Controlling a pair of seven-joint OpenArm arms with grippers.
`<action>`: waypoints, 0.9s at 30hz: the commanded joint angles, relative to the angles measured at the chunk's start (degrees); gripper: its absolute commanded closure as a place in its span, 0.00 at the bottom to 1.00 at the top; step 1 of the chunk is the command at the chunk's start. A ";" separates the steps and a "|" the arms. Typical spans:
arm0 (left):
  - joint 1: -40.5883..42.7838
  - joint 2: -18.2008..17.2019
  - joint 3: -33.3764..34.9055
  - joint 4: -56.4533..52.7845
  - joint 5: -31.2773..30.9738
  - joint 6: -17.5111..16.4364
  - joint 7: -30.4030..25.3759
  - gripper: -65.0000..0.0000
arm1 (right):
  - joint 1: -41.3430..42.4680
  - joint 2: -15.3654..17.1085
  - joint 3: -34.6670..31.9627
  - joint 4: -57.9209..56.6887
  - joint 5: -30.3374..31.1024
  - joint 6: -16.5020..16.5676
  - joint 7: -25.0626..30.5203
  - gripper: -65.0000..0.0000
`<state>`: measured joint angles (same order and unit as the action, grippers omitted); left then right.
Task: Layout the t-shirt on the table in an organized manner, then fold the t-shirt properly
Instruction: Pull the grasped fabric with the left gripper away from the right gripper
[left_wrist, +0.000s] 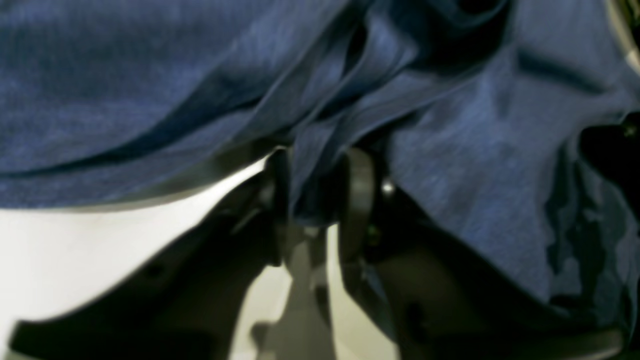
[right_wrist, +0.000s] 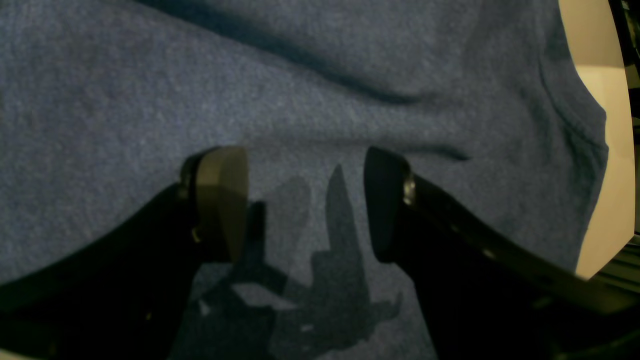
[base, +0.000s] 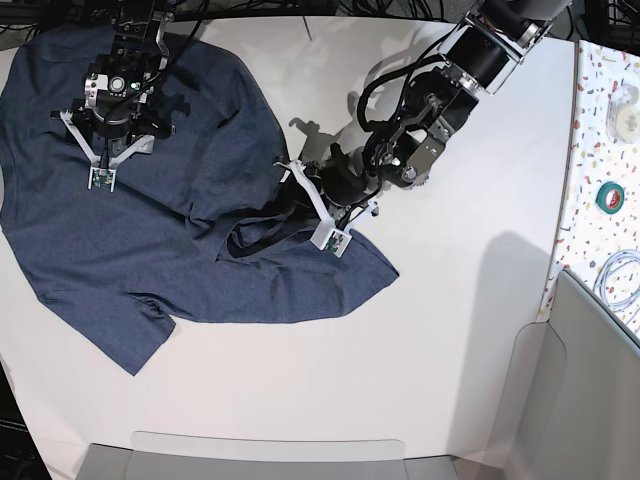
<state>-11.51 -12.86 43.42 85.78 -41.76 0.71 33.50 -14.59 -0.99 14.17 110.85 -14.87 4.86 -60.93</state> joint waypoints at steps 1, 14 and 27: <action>0.12 0.07 -0.39 1.04 -0.57 -1.63 -1.63 0.85 | 0.30 0.34 0.02 0.93 -0.55 -0.16 0.84 0.45; 7.68 -4.24 -11.37 8.33 -0.22 -4.45 -2.68 1.00 | 0.74 0.34 0.02 0.93 -0.55 -0.16 0.93 0.45; 18.85 -10.39 -26.67 19.23 -0.22 -4.62 6.11 1.00 | 2.59 0.42 0.02 0.14 -0.47 -0.16 0.93 0.45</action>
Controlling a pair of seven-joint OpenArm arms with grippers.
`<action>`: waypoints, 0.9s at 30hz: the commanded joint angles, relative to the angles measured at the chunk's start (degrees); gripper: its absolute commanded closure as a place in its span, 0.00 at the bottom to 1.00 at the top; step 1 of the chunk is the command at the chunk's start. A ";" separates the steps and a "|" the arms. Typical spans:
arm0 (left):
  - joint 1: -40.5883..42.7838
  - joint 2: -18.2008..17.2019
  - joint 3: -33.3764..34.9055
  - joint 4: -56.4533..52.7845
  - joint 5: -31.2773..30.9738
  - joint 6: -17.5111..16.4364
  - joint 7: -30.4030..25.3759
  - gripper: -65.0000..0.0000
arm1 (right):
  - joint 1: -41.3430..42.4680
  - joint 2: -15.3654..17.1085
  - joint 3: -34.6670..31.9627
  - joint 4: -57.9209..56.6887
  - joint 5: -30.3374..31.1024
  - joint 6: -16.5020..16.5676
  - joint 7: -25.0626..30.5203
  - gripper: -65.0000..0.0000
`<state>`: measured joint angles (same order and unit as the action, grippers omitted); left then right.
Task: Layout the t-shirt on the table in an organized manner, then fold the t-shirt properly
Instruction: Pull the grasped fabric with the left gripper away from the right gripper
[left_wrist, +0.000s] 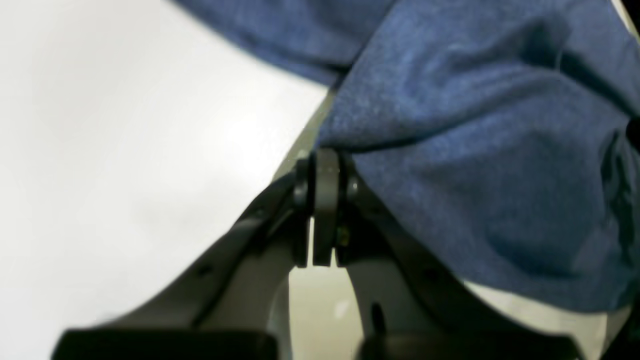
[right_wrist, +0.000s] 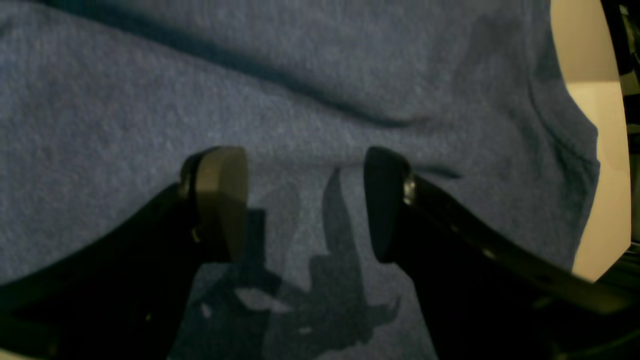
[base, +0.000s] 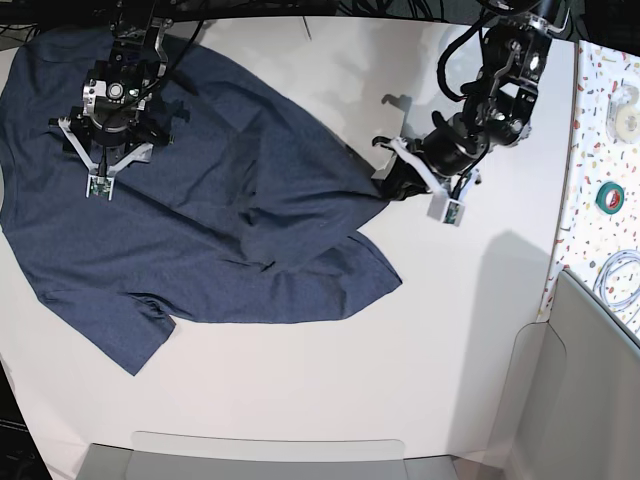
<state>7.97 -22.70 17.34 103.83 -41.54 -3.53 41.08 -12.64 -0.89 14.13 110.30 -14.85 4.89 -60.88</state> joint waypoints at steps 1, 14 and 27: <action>0.25 -0.55 -2.27 1.97 -0.44 -0.38 0.72 1.00 | 0.82 0.31 0.07 0.07 -0.58 -0.18 0.88 0.45; 10.71 -7.15 -10.62 11.03 -0.53 -0.47 21.03 1.00 | 2.40 0.67 0.07 -1.60 -0.75 -0.18 0.88 0.45; 21.18 -6.80 -10.09 11.38 -0.88 -0.56 24.02 1.00 | 5.22 0.58 -0.02 -4.24 -0.58 -0.18 0.88 0.45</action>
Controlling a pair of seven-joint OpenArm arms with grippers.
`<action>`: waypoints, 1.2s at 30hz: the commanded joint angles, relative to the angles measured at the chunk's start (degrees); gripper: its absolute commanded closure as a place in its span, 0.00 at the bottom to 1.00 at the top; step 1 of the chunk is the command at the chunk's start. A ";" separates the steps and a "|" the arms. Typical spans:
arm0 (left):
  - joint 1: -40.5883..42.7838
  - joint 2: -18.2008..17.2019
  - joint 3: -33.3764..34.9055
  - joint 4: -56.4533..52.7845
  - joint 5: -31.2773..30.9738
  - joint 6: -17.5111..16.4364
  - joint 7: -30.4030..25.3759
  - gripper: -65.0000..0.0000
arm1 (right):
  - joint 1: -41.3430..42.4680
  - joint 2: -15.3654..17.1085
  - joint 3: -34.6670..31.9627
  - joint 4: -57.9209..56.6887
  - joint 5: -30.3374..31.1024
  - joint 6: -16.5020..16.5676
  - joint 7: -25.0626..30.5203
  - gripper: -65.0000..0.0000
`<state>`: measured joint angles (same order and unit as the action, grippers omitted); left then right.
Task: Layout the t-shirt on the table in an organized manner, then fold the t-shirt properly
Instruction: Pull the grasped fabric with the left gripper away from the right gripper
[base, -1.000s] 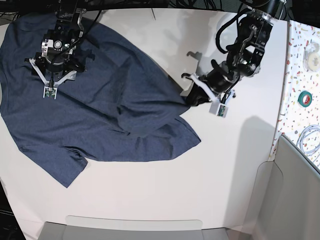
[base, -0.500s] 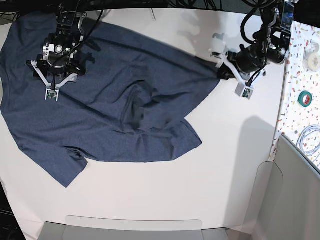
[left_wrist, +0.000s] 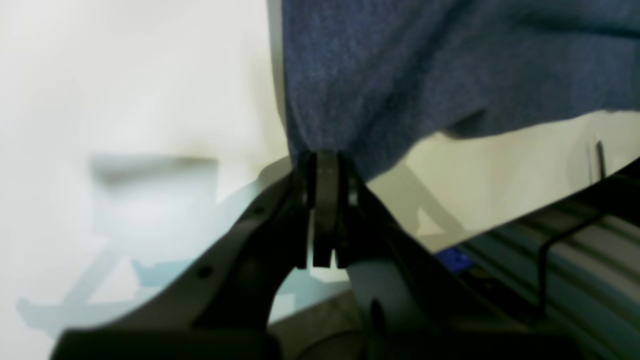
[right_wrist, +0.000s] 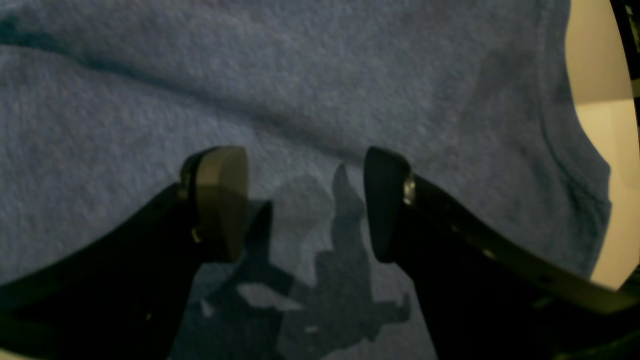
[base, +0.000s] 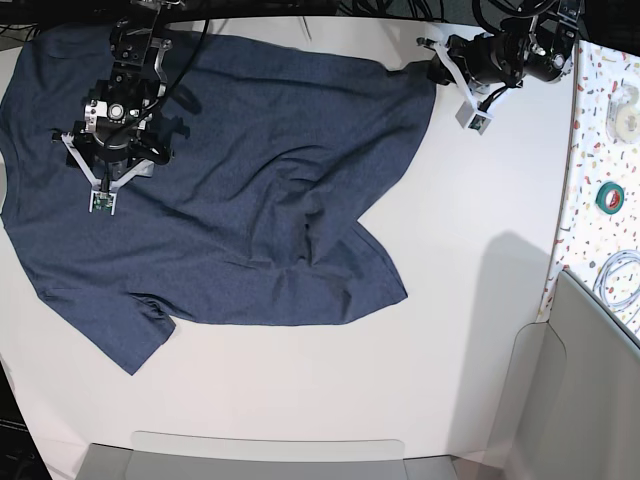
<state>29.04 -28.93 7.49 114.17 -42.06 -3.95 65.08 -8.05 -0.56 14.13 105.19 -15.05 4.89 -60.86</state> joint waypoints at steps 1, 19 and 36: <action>0.63 -0.57 -0.23 1.04 -0.35 -0.14 0.02 1.00 | 0.71 0.25 -0.02 0.62 -0.38 -0.18 0.95 0.45; 4.94 -6.81 -5.07 5.00 -2.29 -0.23 -4.90 1.00 | 1.50 0.25 -0.02 0.53 -0.38 -0.09 0.95 0.45; 6.44 0.14 -26.61 4.64 -26.20 -0.32 1.25 1.00 | 1.42 0.25 -0.02 0.53 -0.29 -0.09 0.95 0.45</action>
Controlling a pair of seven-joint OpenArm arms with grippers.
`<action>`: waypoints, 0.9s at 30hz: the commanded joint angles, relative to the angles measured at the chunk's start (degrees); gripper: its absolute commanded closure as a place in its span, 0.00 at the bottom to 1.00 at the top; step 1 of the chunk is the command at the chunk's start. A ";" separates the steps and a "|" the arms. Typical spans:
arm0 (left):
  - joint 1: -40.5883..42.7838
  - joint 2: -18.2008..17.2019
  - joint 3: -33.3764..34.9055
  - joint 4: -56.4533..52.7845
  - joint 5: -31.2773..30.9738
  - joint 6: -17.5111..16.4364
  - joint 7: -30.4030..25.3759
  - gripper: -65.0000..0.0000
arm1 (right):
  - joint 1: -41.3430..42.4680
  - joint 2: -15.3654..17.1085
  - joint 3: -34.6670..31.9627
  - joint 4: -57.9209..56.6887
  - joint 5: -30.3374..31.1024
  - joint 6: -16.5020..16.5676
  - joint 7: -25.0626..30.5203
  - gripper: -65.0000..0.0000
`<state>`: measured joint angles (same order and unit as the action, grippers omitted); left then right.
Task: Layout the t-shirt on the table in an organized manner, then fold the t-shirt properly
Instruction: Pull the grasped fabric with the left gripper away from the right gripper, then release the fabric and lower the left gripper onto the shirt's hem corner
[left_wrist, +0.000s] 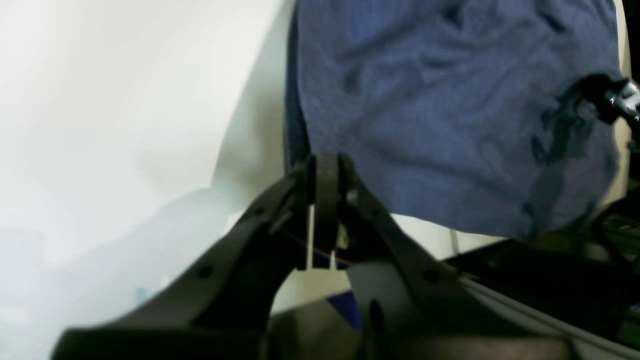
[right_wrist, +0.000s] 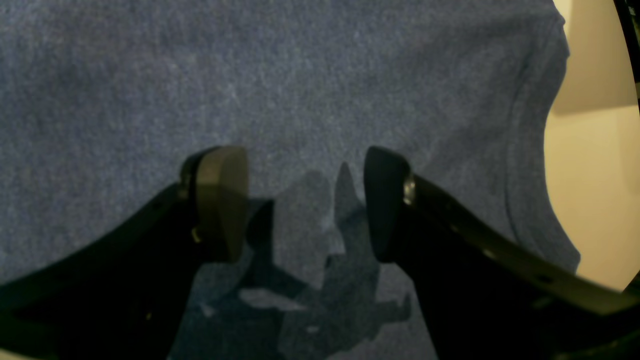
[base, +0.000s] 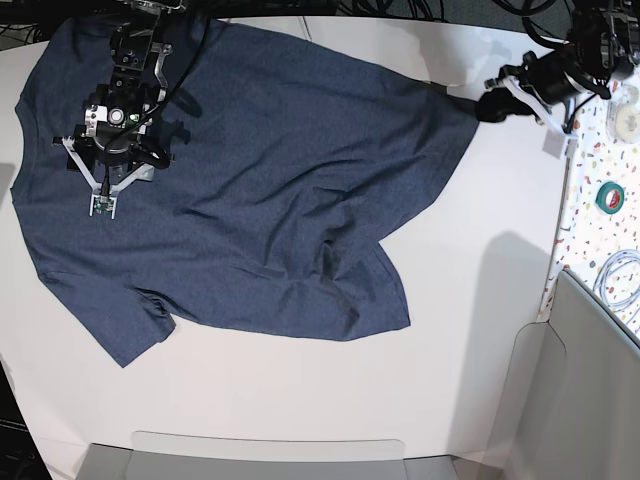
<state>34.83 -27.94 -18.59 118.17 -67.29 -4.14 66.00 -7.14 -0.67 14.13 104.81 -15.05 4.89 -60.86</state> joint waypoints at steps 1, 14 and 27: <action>1.87 -0.85 -0.27 0.64 -0.98 -0.12 0.77 1.00 | 0.50 0.36 -0.02 0.90 -0.29 -0.09 0.95 0.45; 4.07 -2.52 -0.62 0.47 -0.80 -0.12 0.51 1.00 | 0.85 0.36 -0.02 -0.24 -0.29 -0.09 1.04 0.45; -12.63 1.09 -3.43 -2.70 10.98 0.49 3.67 0.60 | -0.29 0.27 -0.02 -0.07 -0.29 -0.09 1.04 0.45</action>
<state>22.48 -25.63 -21.19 114.56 -56.01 -3.49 70.00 -7.92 -0.80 14.06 103.70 -14.87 4.89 -60.73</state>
